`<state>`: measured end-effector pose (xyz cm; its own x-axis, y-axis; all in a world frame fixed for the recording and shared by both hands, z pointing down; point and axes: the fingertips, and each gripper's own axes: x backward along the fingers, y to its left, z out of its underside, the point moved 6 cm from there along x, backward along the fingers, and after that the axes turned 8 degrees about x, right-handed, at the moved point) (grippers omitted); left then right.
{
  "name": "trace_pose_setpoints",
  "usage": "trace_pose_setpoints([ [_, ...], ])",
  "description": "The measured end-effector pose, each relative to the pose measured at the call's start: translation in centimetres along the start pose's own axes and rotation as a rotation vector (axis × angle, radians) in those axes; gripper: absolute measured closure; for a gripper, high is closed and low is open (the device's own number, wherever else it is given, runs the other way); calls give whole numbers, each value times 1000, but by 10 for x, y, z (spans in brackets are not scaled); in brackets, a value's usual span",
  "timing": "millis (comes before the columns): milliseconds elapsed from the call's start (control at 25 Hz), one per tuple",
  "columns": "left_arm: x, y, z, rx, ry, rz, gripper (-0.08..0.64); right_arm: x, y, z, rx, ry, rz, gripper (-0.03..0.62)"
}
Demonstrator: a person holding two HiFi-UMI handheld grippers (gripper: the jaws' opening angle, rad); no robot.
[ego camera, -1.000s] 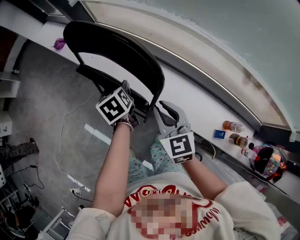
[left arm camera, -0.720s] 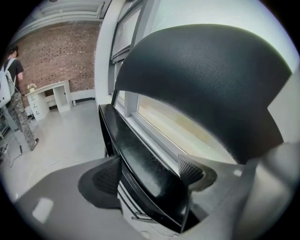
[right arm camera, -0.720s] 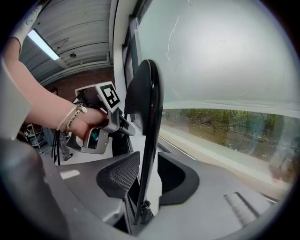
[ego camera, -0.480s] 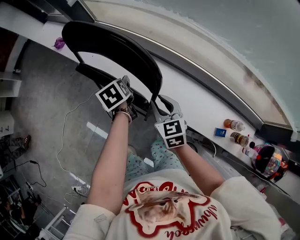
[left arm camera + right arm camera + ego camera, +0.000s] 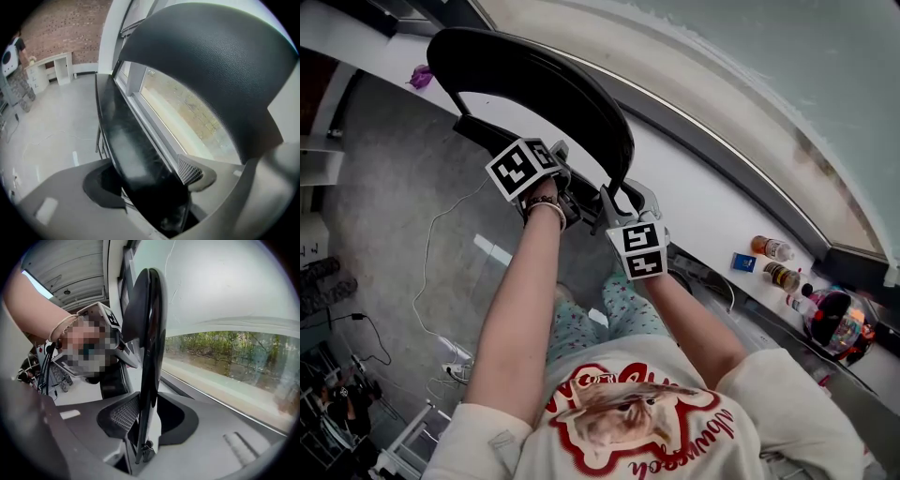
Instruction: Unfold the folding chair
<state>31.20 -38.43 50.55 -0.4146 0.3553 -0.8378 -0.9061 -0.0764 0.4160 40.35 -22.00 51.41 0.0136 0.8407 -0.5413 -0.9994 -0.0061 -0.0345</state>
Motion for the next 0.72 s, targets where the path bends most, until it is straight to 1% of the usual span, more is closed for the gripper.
trace_pose_setpoints([
  [80, -3, 2, -1, 63, -20, 50, 238, -1, -1, 0, -7, -1, -1, 468],
  [120, -4, 2, -1, 87, -33, 71, 276, -1, -1, 1, -10, 0, -4, 468],
  [160, -4, 2, -2, 99, -46, 85, 284, -1, -1, 1, -12, 0, -8, 460],
  [240, -4, 1, -3, 105, -63, 98, 288, -1, -2, 1, -11, 0, -17, 461],
  [440, 2, 10, 3, 139, -73, 102, 293, 0, 0, 3, -15, -7, -24, 462],
  [600, 11, 19, 7, 160, -96, 123, 305, 1, 1, 4, -22, -9, -24, 462],
  [720, 18, 31, 11, 162, -107, 147, 308, 1, 1, 7, -35, -16, -25, 462],
])
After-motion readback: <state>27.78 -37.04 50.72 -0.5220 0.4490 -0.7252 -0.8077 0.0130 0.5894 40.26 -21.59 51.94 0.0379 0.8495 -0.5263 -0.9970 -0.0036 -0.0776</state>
